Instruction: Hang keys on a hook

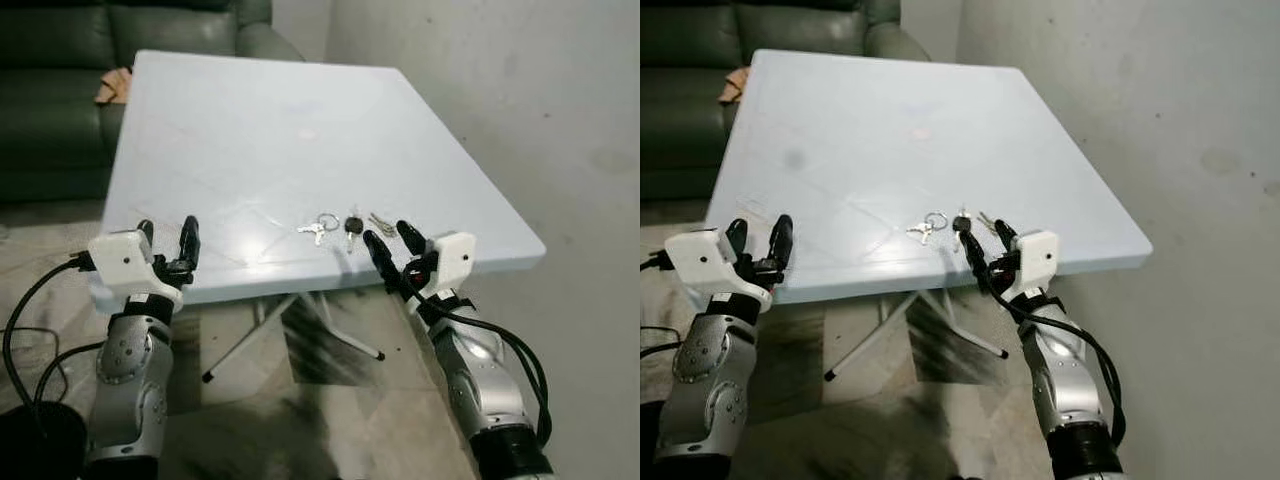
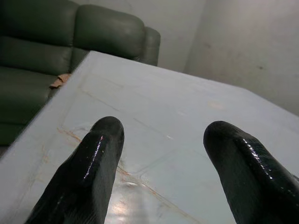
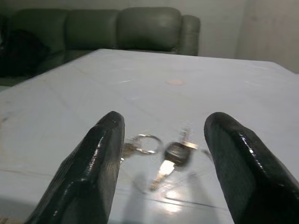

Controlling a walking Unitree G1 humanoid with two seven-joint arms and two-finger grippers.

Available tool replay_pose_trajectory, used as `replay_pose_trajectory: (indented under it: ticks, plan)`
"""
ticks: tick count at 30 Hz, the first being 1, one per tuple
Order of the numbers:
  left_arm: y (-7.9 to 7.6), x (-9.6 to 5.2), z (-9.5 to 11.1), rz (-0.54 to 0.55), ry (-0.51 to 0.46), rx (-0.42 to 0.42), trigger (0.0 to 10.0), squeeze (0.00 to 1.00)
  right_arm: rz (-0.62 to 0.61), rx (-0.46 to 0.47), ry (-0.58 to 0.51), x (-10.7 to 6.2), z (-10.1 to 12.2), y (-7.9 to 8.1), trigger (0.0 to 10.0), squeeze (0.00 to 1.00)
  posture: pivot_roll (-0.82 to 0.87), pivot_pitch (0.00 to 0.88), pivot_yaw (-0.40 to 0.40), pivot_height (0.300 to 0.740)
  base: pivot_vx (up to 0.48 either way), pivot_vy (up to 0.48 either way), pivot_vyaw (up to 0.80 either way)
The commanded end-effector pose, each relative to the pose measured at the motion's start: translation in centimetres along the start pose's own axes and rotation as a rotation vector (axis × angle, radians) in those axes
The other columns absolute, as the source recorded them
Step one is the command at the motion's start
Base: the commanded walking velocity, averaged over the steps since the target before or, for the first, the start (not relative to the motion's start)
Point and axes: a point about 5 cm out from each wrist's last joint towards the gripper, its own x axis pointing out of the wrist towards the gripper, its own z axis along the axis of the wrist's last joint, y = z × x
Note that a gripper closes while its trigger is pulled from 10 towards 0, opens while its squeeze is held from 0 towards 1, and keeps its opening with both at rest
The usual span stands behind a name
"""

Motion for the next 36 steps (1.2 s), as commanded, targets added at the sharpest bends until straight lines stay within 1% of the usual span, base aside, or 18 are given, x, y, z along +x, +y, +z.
replay_pose_trajectory:
  ticks: [1, 3, 5, 10, 13, 17, 24, 26, 27, 29, 30, 33, 36]
  plan:
    - [-0.9, 0.0, -0.2, -0.039, 0.016, 0.019, 10.0, 0.0, -0.083, -0.028, 0.031, 0.0, 0.1, -1.3, 10.0, 0.0, -0.07, 0.1, -0.097, 0.74, 0.0, 0.0, 0.0]
    - [-1.1, 0.1, -0.2, -0.057, 0.024, 0.033, 10.0, 0.0, -0.119, -0.036, 0.052, 0.2, 0.0, -1.4, 10.0, 0.0, -0.07, 0.103, -0.098, 0.74, 0.0, 0.0, 0.0]
    - [-1.3, 0.1, -0.1, -0.071, 0.025, 0.05, 10.0, 0.0, -0.127, -0.052, 0.064, 0.3, 0.0, -1.5, 10.0, 0.0, -0.07, 0.103, -0.098, 0.74, 0.0, 0.0, 0.0]
    - [-1.3, 0.1, -0.1, -0.071, 0.025, 0.051, 10.0, 0.0, -0.13, -0.054, 0.067, 0.4, 0.0, -1.5, 10.0, 0.0, -0.07, 0.103, -0.098, 0.74, 0.0, 0.0, 0.0]
    - [-1.9, 0.3, 0.1, -0.104, 0.029, 0.07, 10.0, 0.0, -0.171, -0.05, 0.092, 0.8, 0.2, -1.6, 10.0, 0.0, -0.07, 0.109, -0.099, 0.74, 0.0, 0.0, 0.0]
    - [-2.2, 0.3, 0.2, -0.12, 0.034, 0.072, 10.0, 0.0, -0.205, -0.024, 0.122, 1.2, 0.3, -1.6, 10.0, 0.0, -0.07, 0.113, -0.097, 0.74, 0.0, 0.0, 0.0]
    - [-2.8, 0.2, 0.5, -0.175, 0.032, 0.084, 10.0, 0.0, -0.205, -0.02, 0.147, 1.6, 0.2, -1.0, 10.0, 0.0, -0.06, 0.111, -0.091, 0.74, 0.0, 0.0, 0.0]
    - [-3.1, 0.1, 0.5, -0.188, 0.032, 0.088, 10.0, 0.0, -0.217, -0.043, 0.148, 1.7, 0.3, -0.9, 10.0, 0.0, -0.06, 0.111, -0.091, 0.74, 0.0, 0.0, 0.0]
    - [-3.2, 0.1, 0.6, -0.191, 0.032, 0.087, 10.0, 0.0, -0.239, -0.071, 0.149, 1.8, 0.4, -1.0, 10.0, 0.0, -0.06, 0.111, -0.091, 0.74, 0.0, 0.0, 0.0]
    - [-3.1, 0.1, 0.6, -0.194, 0.034, 0.083, 10.0, 0.0, -0.223, 0.005, 0.115, 1.8, 0.5, -0.9, 10.0, 0.0, -0.06, 0.111, -0.09, 0.74, 0.0, 0.0, 0.0]
    - [-3.1, 0.1, 0.6, -0.194, 0.034, 0.083, 10.0, 0.0, -0.222, 0.009, 0.109, 1.8, 0.5, -0.9, 10.0, 1.0, -0.06, 0.111, -0.09, 0.74, 0.0, 0.0, 0.0]
    - [-3.0, 0.0, 0.5, -0.187, 0.037, 0.069, 10.0, 0.0, -0.215, -0.02, 0.111, 1.7, 0.6, -1.0, 10.0, 1.0, -0.05, 0.106, -0.09, 0.74, 0.0, 0.0, 0.0]
    - [-3.0, -0.1, 0.6, -0.19, 0.04, 0.068, 10.0, 0.0, -0.216, -0.01, 0.117, 1.7, 0.5, -0.9, 10.0, 1.0, -0.05, 0.106, -0.09, 0.74, 0.0, 0.0, 0.0]
